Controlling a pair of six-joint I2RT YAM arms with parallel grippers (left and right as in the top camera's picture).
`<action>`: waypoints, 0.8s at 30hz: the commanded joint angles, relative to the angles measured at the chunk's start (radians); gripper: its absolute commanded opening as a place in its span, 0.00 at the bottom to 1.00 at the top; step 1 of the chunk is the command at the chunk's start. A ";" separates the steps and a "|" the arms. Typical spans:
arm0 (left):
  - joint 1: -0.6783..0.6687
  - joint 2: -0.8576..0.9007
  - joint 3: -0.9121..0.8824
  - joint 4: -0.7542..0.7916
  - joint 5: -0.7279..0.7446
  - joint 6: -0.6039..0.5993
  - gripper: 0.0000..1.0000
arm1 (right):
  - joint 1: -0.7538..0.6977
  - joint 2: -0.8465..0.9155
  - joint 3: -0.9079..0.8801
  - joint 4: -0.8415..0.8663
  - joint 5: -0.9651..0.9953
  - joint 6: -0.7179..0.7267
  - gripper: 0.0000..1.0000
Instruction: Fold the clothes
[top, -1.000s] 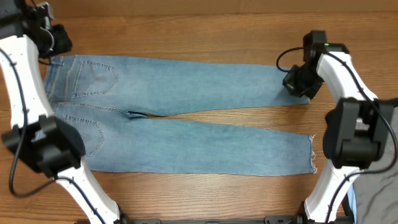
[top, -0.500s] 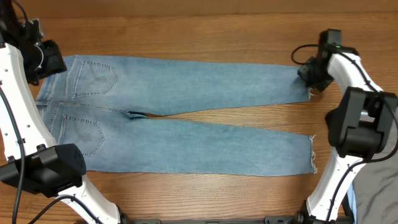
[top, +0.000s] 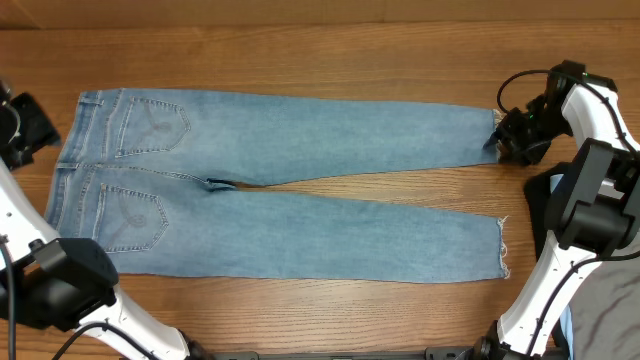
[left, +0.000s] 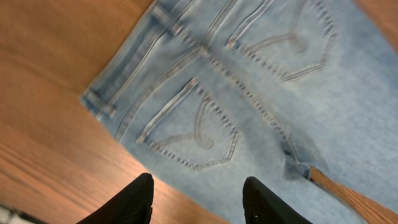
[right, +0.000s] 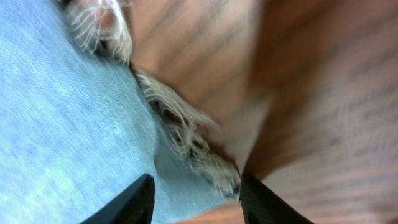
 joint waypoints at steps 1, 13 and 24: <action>0.069 -0.095 -0.097 -0.006 0.032 -0.017 0.49 | -0.001 0.036 -0.033 -0.009 -0.001 -0.019 0.46; 0.131 -0.203 -0.357 0.067 0.021 -0.036 0.47 | -0.033 0.035 0.017 0.327 -0.028 0.050 0.04; 0.193 -0.203 -0.708 0.283 -0.057 -0.104 0.52 | -0.100 -0.010 0.290 0.003 -0.237 -0.133 0.52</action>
